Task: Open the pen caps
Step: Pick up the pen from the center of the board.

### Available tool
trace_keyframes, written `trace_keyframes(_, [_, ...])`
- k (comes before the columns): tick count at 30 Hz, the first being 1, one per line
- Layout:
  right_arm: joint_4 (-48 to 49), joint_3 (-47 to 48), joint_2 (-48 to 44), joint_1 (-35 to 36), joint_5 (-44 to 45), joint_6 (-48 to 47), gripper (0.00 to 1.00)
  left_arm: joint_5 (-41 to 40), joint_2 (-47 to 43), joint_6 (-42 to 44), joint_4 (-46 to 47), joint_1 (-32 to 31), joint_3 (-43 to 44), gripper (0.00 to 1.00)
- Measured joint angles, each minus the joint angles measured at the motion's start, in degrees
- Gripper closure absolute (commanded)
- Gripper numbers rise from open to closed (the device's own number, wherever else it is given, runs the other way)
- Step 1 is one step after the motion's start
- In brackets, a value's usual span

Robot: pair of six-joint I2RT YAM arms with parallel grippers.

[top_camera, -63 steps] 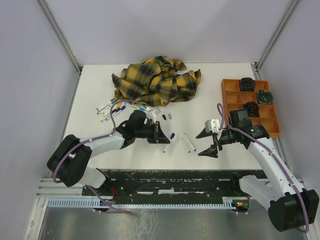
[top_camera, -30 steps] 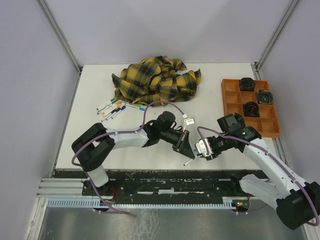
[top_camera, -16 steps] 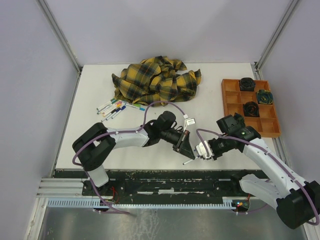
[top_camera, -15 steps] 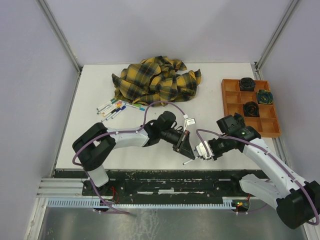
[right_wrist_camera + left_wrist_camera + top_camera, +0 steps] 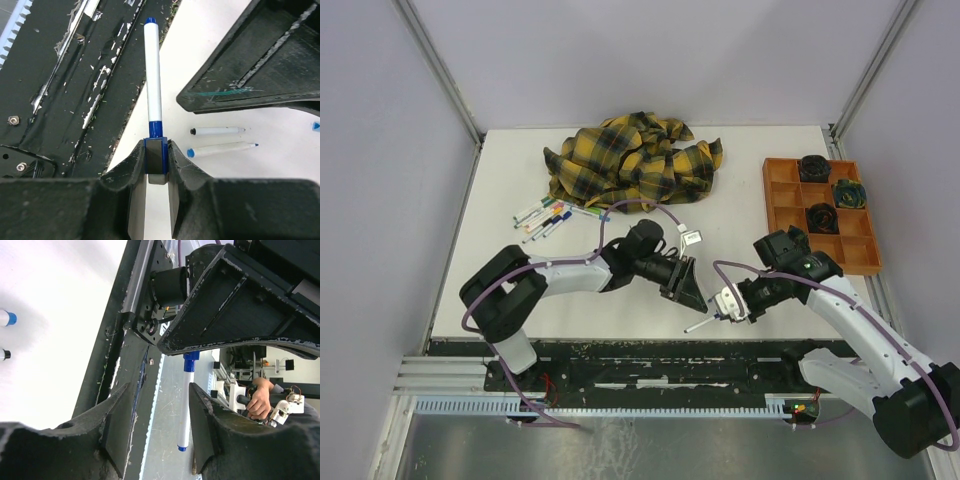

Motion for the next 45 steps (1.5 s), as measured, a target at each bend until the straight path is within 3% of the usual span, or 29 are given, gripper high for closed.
trace_keyframes(19, [-2.49, 0.02, 1.66, 0.11, -1.14, -2.80, 0.88, 2.99, -1.73, 4.63, -5.51, -3.48, -0.83, 0.46])
trace_keyframes(24, [-2.47, 0.09, 1.95, 0.11, -1.11, -2.78, 0.88, 3.30, -2.93, 4.94, -5.53, -4.07, -1.31, 0.64])
trace_keyframes(28, [-2.45, 0.09, 1.95, 0.11, -1.11, -2.78, 0.88, 3.98, -2.93, 5.18, -5.88, -4.31, -1.31, 0.69])
trace_keyframes(35, [-2.49, 0.09, 1.95, 0.37, -1.16, -2.75, 0.86, 4.09, -2.93, 6.60, -7.43, -5.07, -1.31, 0.97])
trace_keyframes(38, [-2.49, 0.09, 1.95, 0.37, -1.16, -2.73, 0.70, 4.09, -2.93, 6.80, -7.48, -5.07, -1.31, 0.97])
trace_keyframes(42, [-2.34, 0.09, 1.90, 0.37, -1.42, -1.97, 0.32, 4.04, -2.91, 6.86, -7.52, -5.07, -1.31, 0.97])
trace_keyframes(45, [-1.70, 0.09, 1.22, 0.35, -2.25, -0.44, 0.23, 3.69, -2.91, 6.88, -7.43, -5.09, -1.33, 0.97])
